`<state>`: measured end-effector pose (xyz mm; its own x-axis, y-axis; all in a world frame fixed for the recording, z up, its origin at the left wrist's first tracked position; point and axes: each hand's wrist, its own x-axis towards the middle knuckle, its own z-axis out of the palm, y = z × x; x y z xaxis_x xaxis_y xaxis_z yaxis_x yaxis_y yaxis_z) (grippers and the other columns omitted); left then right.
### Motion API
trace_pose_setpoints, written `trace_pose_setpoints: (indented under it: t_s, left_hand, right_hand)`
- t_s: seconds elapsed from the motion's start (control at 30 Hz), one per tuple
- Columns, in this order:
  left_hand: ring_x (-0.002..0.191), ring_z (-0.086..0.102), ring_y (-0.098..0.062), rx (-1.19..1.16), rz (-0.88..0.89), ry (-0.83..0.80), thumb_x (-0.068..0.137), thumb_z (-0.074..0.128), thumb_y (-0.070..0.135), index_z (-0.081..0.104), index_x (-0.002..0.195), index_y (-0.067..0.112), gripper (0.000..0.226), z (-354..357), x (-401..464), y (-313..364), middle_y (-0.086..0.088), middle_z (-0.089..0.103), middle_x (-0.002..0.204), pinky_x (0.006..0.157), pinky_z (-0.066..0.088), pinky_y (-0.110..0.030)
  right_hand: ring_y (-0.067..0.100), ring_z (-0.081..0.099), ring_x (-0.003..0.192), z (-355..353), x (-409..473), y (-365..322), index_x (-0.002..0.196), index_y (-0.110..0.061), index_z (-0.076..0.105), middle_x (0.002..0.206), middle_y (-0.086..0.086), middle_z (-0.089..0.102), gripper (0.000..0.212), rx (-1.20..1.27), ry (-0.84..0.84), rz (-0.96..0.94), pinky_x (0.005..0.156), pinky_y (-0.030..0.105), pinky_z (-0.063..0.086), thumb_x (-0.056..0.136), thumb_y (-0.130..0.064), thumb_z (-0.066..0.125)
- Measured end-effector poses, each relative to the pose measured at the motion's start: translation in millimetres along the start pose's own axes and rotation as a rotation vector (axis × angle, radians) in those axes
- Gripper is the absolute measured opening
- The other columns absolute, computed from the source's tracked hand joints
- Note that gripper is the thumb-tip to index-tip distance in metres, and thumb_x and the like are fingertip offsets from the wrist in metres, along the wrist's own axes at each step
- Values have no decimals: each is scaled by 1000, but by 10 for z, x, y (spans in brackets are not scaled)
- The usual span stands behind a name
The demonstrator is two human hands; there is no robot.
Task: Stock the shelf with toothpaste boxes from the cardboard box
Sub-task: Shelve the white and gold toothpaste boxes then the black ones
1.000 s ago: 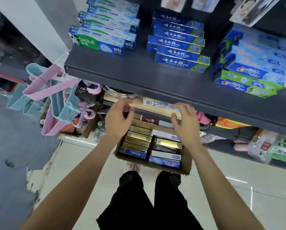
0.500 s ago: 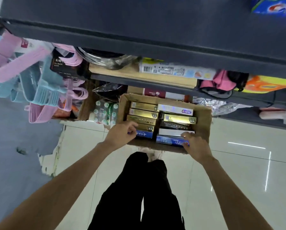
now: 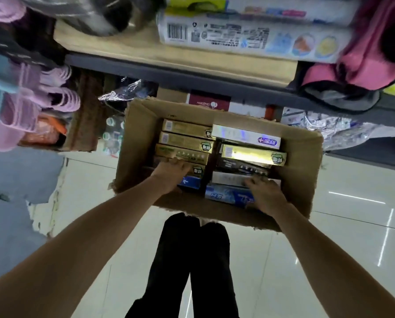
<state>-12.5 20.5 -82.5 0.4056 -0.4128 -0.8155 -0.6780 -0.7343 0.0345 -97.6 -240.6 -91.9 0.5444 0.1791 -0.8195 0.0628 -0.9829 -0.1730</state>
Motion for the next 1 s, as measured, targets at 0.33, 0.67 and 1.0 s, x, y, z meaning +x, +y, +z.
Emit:
trace_pose_setpoints:
  t_s: [0.33,0.67,1.0]
  left_hand:
    - [121,51,-31,-11,16,-18,92,53,20,31,140,15,53,266,323,-115,-12,43,141,95,44,-40]
    - [104,62,-23,-1788,-44,276,88,60,10,56,119,15,31,-887,-983,-281,-7,64,114,86,53,-34]
    - [123,52,-31,-2291,107,256,83,60,44,34,140,7,73,-2016,-2652,98,-17,52,137,97,47,-45]
  right_hand:
    - [25,45,122,-13,97,-65,138,-18,36,136,6,42,70,68,77,-76,93,38,43,78,-37,68]
    - [13,59,80,-870,-1096,-265,97,-25,60,89,-8,64,20,1471,516,148,81,40,50,78,-18,58]
    - [21,60,75,-1784,-2824,-997,113,-22,54,96,9,63,46,1713,509,55,73,38,49,73,-38,70]
